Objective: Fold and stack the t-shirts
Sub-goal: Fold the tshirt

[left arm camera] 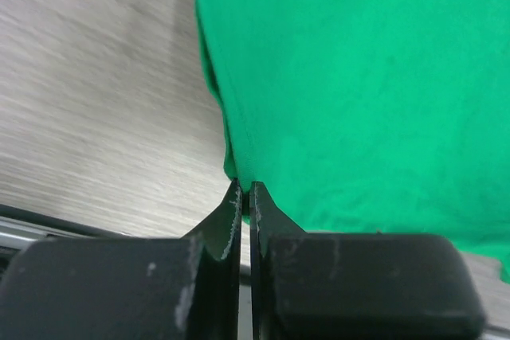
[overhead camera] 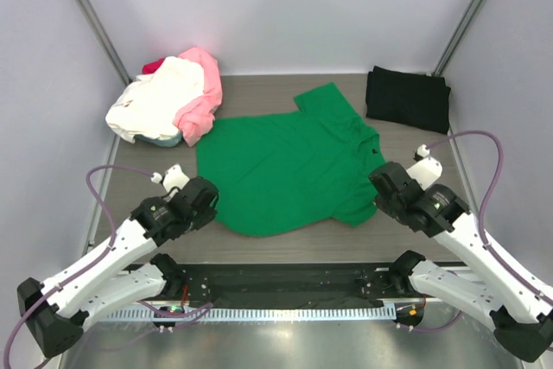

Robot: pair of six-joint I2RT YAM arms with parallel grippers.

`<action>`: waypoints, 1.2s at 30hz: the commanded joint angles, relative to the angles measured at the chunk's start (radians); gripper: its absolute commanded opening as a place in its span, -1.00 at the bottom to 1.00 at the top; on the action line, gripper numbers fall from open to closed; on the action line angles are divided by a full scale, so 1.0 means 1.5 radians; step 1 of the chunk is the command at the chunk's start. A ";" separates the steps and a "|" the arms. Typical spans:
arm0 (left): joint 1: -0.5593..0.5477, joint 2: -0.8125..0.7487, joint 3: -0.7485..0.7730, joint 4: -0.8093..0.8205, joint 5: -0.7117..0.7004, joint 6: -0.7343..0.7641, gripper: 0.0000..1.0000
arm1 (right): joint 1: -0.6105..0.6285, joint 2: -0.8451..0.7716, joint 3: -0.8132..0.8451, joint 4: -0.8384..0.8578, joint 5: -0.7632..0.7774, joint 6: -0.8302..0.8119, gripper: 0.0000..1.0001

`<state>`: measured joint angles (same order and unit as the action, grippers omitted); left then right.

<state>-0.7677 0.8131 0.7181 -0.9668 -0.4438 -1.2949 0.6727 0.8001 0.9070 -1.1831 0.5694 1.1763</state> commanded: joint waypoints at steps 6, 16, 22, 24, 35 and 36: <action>0.190 0.055 0.082 0.014 0.054 0.183 -1.00 | -0.015 0.144 0.151 0.082 0.091 -0.128 -0.98; 0.331 0.160 0.099 0.097 0.153 0.284 -1.00 | -0.163 0.290 0.230 0.197 0.001 -0.264 -0.98; 0.356 0.241 0.111 0.151 0.182 0.303 -0.99 | -0.206 0.369 0.270 0.232 -0.024 -0.315 -0.98; 0.368 0.278 0.123 0.160 0.185 0.312 -1.00 | -0.212 0.393 0.287 0.235 -0.024 -0.330 -0.98; 0.437 0.480 0.261 0.182 0.238 0.353 -0.99 | -0.266 0.589 0.421 0.252 -0.036 -0.382 -0.98; 0.443 0.508 0.279 0.178 0.245 0.360 -0.99 | -0.275 0.637 0.443 0.251 -0.035 -0.392 -0.98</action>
<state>-0.1261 1.5066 1.0512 -0.7300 -0.1215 -0.7990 0.2848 1.6642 1.4738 -0.8410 0.5072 0.6445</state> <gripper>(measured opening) 0.011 0.029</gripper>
